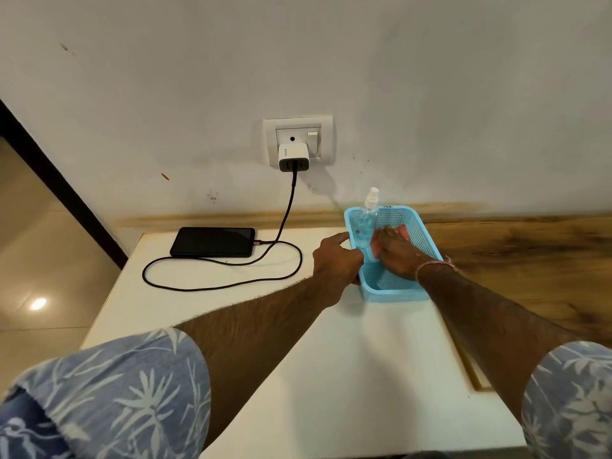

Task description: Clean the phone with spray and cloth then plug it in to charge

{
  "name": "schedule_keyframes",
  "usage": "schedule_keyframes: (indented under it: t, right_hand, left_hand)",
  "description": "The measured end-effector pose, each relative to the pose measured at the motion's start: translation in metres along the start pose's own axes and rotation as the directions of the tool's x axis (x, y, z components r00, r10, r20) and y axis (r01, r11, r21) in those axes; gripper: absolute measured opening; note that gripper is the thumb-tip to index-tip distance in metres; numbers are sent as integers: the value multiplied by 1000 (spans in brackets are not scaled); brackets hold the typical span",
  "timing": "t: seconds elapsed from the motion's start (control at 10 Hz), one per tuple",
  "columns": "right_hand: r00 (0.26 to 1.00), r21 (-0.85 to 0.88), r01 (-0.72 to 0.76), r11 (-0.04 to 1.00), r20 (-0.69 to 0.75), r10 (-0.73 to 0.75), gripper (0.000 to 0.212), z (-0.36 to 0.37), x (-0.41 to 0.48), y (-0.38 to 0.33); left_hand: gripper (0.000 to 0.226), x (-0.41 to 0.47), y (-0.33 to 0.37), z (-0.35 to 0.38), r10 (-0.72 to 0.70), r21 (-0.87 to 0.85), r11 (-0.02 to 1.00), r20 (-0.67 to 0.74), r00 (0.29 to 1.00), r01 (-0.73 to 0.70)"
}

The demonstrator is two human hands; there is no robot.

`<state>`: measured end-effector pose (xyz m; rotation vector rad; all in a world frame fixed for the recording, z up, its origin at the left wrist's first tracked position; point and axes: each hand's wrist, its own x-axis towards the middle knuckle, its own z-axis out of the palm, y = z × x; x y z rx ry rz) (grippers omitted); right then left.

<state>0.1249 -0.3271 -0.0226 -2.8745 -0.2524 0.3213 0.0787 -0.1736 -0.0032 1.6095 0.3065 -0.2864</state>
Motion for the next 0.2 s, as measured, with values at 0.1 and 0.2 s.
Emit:
schedule_keyframes:
  t: [0.1,0.2]
  right_hand:
    - [1000,49,18,999,4,-18,40,-9,-11,-10]
    - [1000,76,17,997,-18,-15,37,-11,-18,-16]
  left_hand:
    - [65,-1,3,-1,22,114,993,13,1000,-23]
    - [61,-4,5,-6,60,236,969,66,996,-74]
